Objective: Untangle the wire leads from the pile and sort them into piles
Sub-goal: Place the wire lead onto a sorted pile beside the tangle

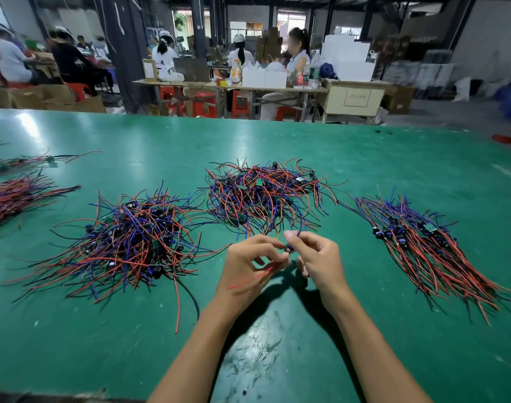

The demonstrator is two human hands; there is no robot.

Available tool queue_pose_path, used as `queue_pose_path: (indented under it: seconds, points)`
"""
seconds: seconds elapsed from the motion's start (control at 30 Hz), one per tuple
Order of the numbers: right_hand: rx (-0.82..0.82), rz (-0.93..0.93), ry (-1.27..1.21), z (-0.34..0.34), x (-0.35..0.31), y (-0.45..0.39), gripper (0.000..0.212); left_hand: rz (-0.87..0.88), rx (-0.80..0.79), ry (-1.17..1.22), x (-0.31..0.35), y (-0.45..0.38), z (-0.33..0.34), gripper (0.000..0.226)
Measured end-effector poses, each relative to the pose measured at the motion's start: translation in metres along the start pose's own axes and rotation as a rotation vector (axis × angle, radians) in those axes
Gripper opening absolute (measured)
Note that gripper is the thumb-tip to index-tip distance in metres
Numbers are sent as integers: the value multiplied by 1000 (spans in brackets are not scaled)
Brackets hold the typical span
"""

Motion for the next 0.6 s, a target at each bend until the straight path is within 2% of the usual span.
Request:
queue_pose_path:
  seconds: [0.07,0.13,0.17,0.27,0.43,0.6]
  points:
    - [-7,28,-37,0,0,0,17,8,-31,-61,1,1,0,14]
    - [9,60,-77,-2,-2,-2,16,-71,-11,-100,0,0,0,24]
    - [9,59,-81,-4,-3,-3,17,-142,10,-80,0,0,1,22]
    - [-58,10,-28,-5,-4,-3,19,-401,8,228,3,1,6,8]
    - [-176,59,-165,16,-2,5,23,-565,3,452,8,2,13,38]
    - [-25,96,-56,11,-1,0,22,-599,-29,482,7,3,8,38]
Point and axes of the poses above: each hand's wrist, its own y-axis away from the middle knuckle, its own z-axis out of the palm, x = y × z, the point moved 2 cm from there along -y, towards the middle knuckle, and after that the axes turned 8 degrees about -z, right-handed, at the moved point
